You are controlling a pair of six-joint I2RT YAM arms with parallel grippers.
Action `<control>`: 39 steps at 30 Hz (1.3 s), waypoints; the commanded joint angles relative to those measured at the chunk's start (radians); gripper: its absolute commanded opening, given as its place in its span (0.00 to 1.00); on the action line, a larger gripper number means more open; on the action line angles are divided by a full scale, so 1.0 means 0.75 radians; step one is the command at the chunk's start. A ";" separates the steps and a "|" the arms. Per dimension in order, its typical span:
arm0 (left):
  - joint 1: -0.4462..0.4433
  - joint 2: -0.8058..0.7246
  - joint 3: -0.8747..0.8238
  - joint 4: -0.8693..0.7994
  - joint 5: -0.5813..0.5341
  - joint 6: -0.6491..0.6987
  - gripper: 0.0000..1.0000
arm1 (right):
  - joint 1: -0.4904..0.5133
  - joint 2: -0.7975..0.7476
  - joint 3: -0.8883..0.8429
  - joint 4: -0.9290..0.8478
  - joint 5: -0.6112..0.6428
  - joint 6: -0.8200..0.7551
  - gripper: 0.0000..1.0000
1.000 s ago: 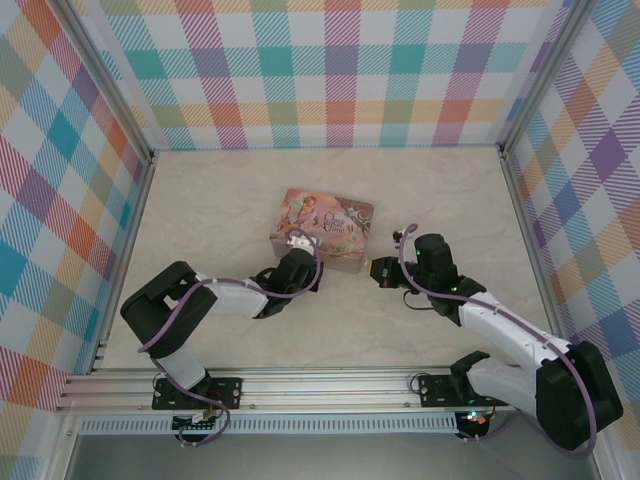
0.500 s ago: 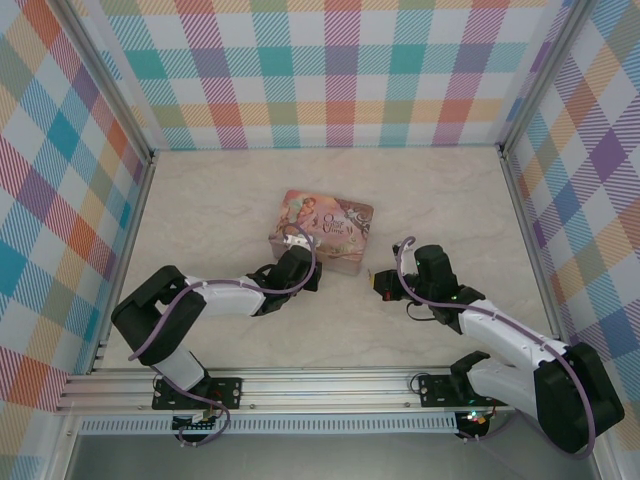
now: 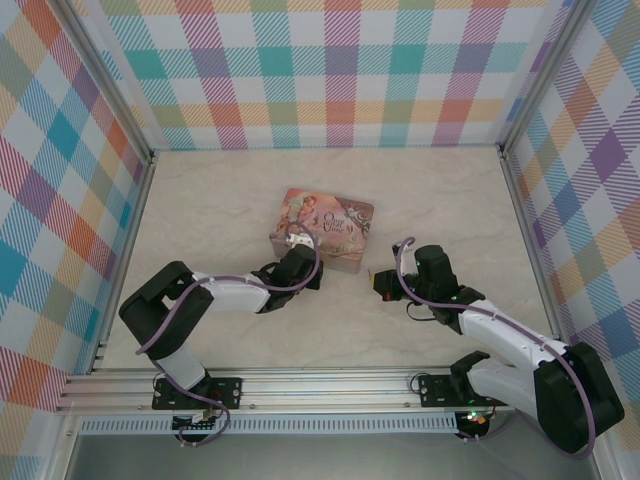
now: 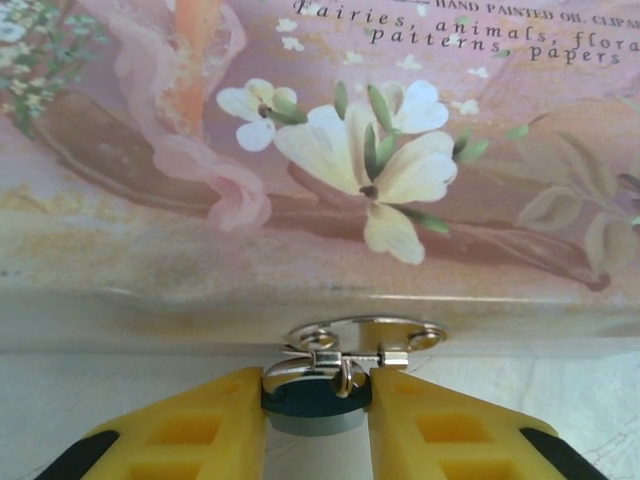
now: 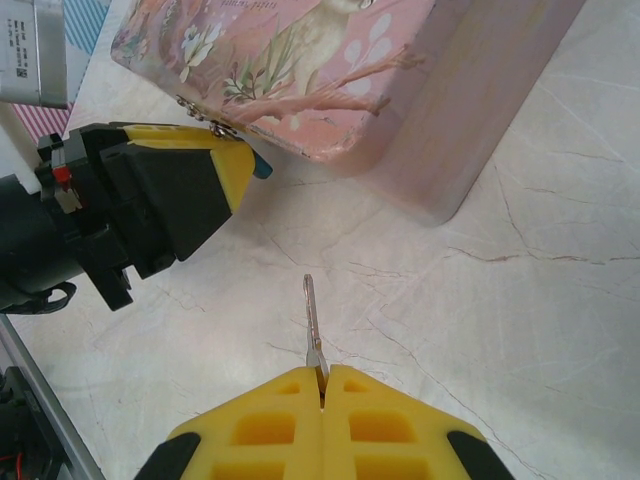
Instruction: Unlock the padlock with the key
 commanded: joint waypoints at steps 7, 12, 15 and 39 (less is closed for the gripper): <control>-0.013 0.054 0.070 -0.012 -0.068 0.007 0.38 | 0.006 -0.022 -0.010 0.028 0.006 -0.021 0.03; -0.015 0.069 0.084 -0.008 -0.076 0.017 0.38 | 0.007 -0.023 -0.008 0.028 0.004 -0.020 0.03; -0.014 0.076 0.086 -0.009 -0.092 0.012 0.39 | 0.007 -0.023 -0.005 0.027 0.005 -0.020 0.03; -0.015 0.136 0.149 -0.053 -0.107 0.028 0.38 | 0.005 -0.011 0.000 0.039 0.000 -0.019 0.03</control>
